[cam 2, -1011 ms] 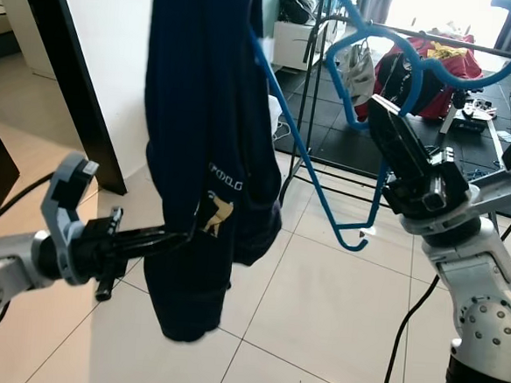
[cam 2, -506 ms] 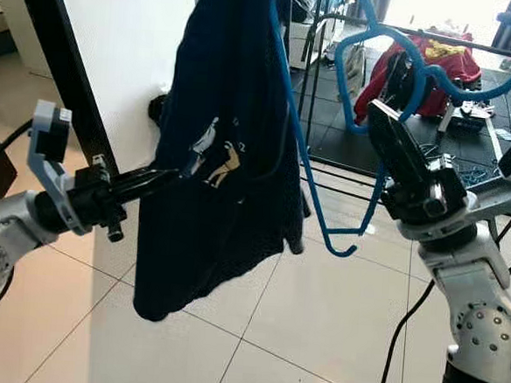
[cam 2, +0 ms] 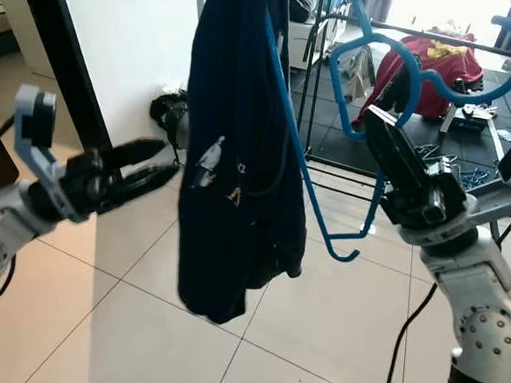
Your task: Hang hanger
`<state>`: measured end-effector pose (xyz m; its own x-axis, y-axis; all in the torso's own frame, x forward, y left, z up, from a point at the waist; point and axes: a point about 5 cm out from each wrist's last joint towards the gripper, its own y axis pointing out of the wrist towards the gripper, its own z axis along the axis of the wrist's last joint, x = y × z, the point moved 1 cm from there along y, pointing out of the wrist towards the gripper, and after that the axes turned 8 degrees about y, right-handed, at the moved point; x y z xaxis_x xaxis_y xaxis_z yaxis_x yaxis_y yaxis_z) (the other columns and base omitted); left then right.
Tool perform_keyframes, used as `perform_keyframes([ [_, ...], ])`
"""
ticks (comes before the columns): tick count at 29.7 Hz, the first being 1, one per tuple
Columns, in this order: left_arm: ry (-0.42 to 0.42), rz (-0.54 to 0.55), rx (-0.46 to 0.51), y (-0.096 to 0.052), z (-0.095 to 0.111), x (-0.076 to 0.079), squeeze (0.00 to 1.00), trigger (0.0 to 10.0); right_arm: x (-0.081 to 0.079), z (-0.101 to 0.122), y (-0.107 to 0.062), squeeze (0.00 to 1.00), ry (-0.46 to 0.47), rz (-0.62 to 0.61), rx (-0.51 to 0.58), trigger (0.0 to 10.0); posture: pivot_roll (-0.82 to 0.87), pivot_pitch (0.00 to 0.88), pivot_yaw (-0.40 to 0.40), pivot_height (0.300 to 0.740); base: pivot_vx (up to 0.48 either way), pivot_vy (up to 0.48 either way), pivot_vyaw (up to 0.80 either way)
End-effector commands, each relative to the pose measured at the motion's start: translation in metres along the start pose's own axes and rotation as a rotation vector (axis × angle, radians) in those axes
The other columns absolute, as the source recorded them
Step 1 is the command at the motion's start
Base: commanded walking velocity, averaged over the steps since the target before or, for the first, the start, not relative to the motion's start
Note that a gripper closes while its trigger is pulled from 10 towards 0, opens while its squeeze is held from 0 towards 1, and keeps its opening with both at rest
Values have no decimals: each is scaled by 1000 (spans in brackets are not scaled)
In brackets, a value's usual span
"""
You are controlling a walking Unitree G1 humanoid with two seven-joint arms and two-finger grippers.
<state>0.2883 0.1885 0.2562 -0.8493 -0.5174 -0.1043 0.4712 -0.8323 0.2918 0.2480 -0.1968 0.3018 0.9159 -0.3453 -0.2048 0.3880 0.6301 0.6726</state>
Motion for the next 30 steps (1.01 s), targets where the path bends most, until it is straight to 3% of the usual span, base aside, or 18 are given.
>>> perform_keyframes([
  [1,39,20,17,-7,16,-5,1000,10000,-5,4,0,0,-30,25,-4,10000,33,0,-23,740,0,0,0],
  [4,53,55,98,-10,35,-10,1000,10000,-3,5,-2,0,-45,10,-23,10000,34,0,-25,740,0,0,0],
  [7,111,178,247,-4,68,-21,1000,10000,1,3,-5,0,-58,-16,-46,10000,39,0,-32,740,0,0,0],
  [11,126,231,294,2,78,-24,1000,10000,2,1,-5,0,-59,-20,-60,10000,39,0,-32,740,0,0,0],
  [12,147,232,317,15,85,-19,0,10000,3,-4,-5,0,-56,-26,-73,10000,42,0,-37,740,0,0,0],
  [14,163,229,333,24,90,-15,0,10000,4,-7,-5,0,-54,-30,-83,10000,42,0,-37,740,0,0,0],
  [16,217,163,321,43,93,3,0,10000,7,-14,-2,0,-48,-41,-99,10000,42,0,-37,740,0,0,0],
  [18,225,111,307,53,91,14,0,10000,10,-18,0,0,-46,-46,-105,10000,43,0,-36,740,0,0,0],
  [28,287,203,213,68,82,13,0,10000,15,-34,6,0,-40,-45,-154,10000,54,0,-35,740,0,0,0],
  [30,366,321,129,72,76,4,0,10000,14,-38,8,0,-36,-38,-161,10000,54,0,-34,740,0,0,0],
])
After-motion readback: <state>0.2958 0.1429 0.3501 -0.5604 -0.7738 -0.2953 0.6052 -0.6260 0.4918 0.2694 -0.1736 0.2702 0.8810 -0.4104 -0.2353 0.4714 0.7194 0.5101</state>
